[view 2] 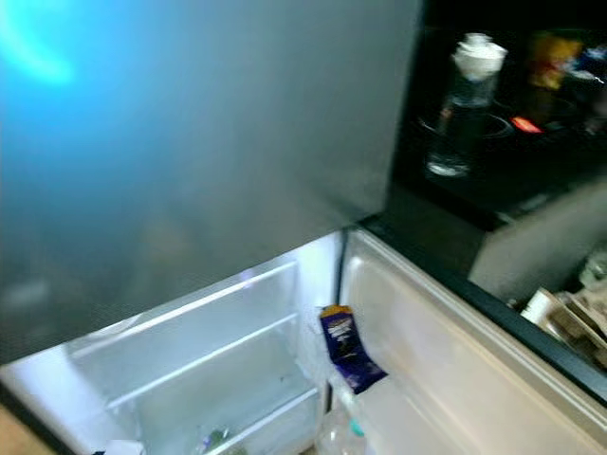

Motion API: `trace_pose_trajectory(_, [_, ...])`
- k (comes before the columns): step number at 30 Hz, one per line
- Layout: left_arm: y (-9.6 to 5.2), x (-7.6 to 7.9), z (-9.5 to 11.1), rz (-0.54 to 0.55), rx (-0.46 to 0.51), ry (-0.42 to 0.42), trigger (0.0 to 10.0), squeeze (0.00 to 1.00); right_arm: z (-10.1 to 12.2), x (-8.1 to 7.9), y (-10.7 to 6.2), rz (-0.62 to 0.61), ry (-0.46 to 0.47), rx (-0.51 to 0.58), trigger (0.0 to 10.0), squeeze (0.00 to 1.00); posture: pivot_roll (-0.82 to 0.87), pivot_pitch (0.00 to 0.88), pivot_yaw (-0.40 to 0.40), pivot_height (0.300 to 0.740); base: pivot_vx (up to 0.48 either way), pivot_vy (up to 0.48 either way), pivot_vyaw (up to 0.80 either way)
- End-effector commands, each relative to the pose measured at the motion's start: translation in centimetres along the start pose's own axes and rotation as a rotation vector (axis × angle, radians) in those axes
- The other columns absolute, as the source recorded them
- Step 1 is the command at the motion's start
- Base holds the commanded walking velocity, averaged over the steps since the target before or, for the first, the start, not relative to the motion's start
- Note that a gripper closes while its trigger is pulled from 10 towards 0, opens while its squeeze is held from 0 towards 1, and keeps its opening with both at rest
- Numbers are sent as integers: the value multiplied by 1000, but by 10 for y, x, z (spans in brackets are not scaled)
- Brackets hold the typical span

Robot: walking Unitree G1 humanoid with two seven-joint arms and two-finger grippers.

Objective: Restocking fridge

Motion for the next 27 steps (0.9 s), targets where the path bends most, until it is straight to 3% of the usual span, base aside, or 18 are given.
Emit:
trace_pose_trajectory(1, [-4, -7, -22, 14, -58, 9, 10000, 0, -7, -4, -1, 6, 14, -22, 10000, 0, -91, 123, 86, 721, 0, 0, -800])
trace_pose_trajectory(17, [-4, -6, -21, 5, -57, 32, 10000, 0, -10, -6, -2, 11, 16, -24, 10000, 0, -87, 126, 86, 721, 0, 0, -800])
trace_pose_trajectory(27, [-4, -4, -19, -14, -58, 55, 10000, 0, -12, -7, -2, 15, 19, -29, 10000, 0, -88, 120, 89, 721, 0, 0, -160])
Point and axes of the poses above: a point about 5 cm out from each wrist's last joint towards the gripper, its own y axis pointing out of the wrist towards the gripper, its own z axis along the axis of the wrist's last joint, x = y × z, the point moved 6 cm from there along y, pointing out of the wrist towards the gripper, and after that the axes turned 4 degrees about -y, right-handed, at the moved point
